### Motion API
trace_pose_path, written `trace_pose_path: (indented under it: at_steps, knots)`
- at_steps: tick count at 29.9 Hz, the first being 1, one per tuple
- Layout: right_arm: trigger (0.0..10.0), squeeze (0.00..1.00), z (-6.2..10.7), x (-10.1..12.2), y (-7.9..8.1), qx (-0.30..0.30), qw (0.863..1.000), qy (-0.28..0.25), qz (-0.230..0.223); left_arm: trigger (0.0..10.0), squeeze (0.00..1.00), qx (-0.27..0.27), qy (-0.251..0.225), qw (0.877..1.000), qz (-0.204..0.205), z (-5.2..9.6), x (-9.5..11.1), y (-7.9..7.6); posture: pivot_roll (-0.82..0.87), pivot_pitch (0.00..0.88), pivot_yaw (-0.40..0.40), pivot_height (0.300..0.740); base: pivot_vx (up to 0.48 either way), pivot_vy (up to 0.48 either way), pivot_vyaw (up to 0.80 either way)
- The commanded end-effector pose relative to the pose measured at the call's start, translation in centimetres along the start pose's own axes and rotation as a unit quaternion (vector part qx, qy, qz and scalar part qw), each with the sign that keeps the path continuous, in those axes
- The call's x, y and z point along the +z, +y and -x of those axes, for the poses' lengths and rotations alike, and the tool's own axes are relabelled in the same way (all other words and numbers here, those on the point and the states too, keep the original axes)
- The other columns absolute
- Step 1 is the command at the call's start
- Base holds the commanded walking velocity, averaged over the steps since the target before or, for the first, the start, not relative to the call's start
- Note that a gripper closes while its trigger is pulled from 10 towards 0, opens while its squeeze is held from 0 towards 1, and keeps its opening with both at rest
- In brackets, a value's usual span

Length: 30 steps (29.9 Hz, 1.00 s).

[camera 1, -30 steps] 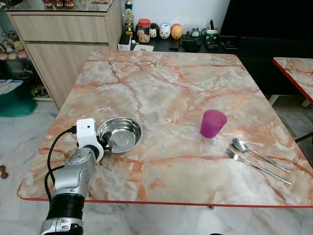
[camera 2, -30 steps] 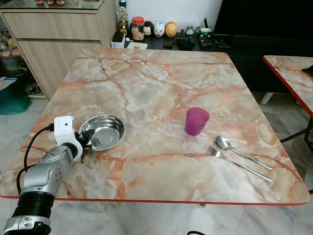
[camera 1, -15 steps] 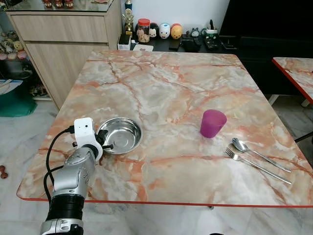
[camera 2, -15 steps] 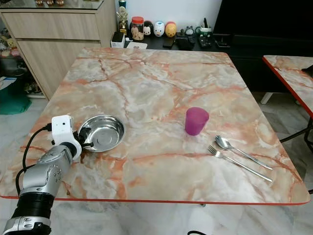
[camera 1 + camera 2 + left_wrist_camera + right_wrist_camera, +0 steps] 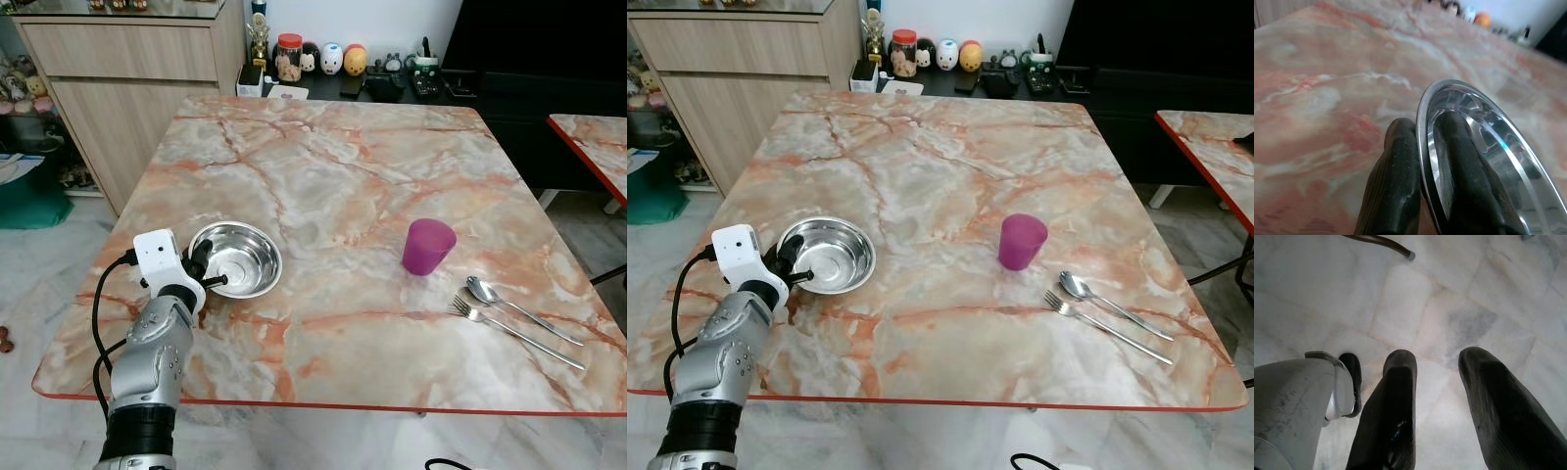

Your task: Setting the table

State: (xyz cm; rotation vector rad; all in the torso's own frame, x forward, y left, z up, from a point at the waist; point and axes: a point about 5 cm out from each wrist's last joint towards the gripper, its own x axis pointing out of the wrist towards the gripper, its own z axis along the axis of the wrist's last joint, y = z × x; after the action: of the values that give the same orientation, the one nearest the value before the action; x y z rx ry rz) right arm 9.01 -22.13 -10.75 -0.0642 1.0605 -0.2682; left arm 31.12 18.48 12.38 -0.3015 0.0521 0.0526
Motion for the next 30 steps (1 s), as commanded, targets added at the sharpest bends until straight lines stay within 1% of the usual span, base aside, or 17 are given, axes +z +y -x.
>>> trace_pose_path:
  at_steps: [1,2,6,7,8,11,14,16,17,21,27,30]
  knots:
    - [10.0,0.0,0.0,-0.3,-0.3,-0.01,1.0,0.011,-0.013,10.0,0.0,-0.008,-0.042,0.999,0.014,0.3,1.1,-0.4,0.01,0.0,-0.089,0.74,0.0,0.0,0.0]
    - [10.0,0.0,0.0,-0.2,-0.2,-0.01,1.0,0.015,-0.018,10.0,0.0,-0.011,-0.07,0.997,0.03,0.7,1.6,-0.6,0.01,0.0,-0.091,0.74,0.0,0.0,0.0]
    - [10.0,0.0,-0.1,-0.1,-0.1,-0.007,1.0,0.015,-0.015,10.0,0.0,-0.017,-0.079,0.996,0.035,0.8,1.8,-0.8,0.02,0.0,-0.093,0.74,0.0,0.0,0.0]
    - [10.0,0.0,-0.1,-0.1,-0.2,-0.006,1.0,0.015,-0.013,10.0,0.0,-0.023,-0.081,0.995,0.045,0.9,1.8,-0.9,0.01,0.0,-0.094,0.74,0.0,0.0,0.0]
    - [10.0,0.0,-0.1,-0.2,-0.3,-0.007,1.0,0.015,-0.011,10.0,0.0,-0.027,-0.087,0.994,0.064,1.0,1.9,-1.1,0.01,0.0,-0.095,0.74,0.0,0.0,0.0]
    - [10.0,0.0,0.0,-0.3,-0.5,-0.011,1.0,0.018,-0.01,10.0,0.0,-0.026,-0.098,0.991,0.084,1.2,2.1,-1.2,0.01,0.0,-0.099,0.74,0.0,0.0,0.0]
    - [10.0,0.0,0.0,-0.5,-0.8,-0.013,1.0,0.022,-0.006,10.0,0.0,-0.03,-0.117,0.988,0.099,1.3,2.6,-1.7,0.01,0.0,-0.106,0.74,0.0,0.0,0.0]
    - [10.0,0.0,0.1,-0.6,-0.9,-0.012,1.0,0.024,-0.003,10.0,0.0,-0.04,-0.13,0.986,0.098,1.3,3.1,-2.2,0.01,0.0,-0.108,0.74,0.0,0.0,0.0]
    - [10.0,0.0,0.1,-0.6,-1.0,-0.012,1.0,0.024,-0.002,10.0,0.0,-0.045,-0.141,0.985,0.091,1.1,3.7,-2.5,0.01,0.0,-0.105,0.74,0.0,0.0,0.0]
    - [10.0,0.0,0.1,-0.6,-0.9,-0.011,1.0,0.023,-0.004,10.0,0.0,-0.049,-0.157,0.982,0.093,1.0,4.5,-2.5,0.01,0.0,-0.099,0.74,0.0,0.0,0.0]
    - [10.0,0.0,0.1,-0.7,-0.9,-0.007,1.0,0.025,-0.006,10.0,0.0,-0.057,-0.169,0.98,0.085,0.7,5.1,-2.6,0.03,0.0,-0.103,0.74,0.0,0.0,0.0]
    - [10.0,0.0,0.1,-0.8,-0.8,-0.005,1.0,0.027,-0.006,10.0,0.0,-0.06,-0.172,0.979,0.086,0.6,5.3,-2.8,0.03,0.0,-0.103,0.74,0.0,-0.314,0.0]
